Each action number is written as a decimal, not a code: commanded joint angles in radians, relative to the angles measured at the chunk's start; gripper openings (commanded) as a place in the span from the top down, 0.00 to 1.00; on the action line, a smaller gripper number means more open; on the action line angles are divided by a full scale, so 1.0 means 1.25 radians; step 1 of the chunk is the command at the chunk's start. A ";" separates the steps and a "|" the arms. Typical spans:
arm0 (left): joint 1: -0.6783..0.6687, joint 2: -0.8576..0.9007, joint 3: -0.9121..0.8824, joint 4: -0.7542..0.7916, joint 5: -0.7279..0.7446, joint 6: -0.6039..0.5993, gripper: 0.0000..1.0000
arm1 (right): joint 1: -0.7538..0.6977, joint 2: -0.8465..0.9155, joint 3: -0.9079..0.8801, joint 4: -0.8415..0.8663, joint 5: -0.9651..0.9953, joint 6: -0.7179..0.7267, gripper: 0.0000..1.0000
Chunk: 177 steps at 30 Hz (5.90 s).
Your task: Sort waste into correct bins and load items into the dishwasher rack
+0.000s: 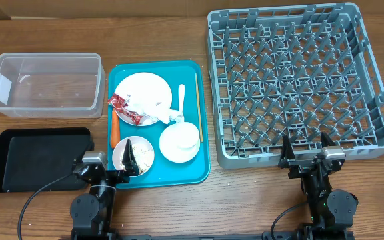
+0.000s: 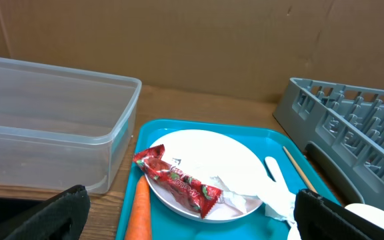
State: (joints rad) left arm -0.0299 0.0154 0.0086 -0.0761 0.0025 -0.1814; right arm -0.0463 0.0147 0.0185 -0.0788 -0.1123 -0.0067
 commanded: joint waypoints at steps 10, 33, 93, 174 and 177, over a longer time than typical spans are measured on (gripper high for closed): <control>0.008 -0.009 -0.003 0.001 -0.008 -0.005 0.00 | -0.006 -0.009 -0.009 0.004 0.005 0.003 0.00; 0.008 -0.009 -0.003 0.001 -0.008 -0.005 0.00 | -0.006 -0.009 -0.009 0.004 0.005 0.003 0.00; 0.008 -0.009 -0.003 0.001 -0.008 -0.005 0.00 | -0.006 -0.009 -0.009 0.004 0.005 0.003 0.00; 0.003 1.294 1.382 -1.183 0.127 -0.031 0.64 | -0.006 -0.009 -0.009 0.004 0.005 0.003 0.00; 0.002 1.295 1.382 -1.173 0.083 -0.075 0.68 | -0.006 -0.009 -0.009 0.004 0.005 0.003 0.00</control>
State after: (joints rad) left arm -0.0292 1.6329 1.7378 -1.5520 0.1947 -0.1974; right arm -0.0460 0.0147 0.0185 -0.0784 -0.1123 -0.0071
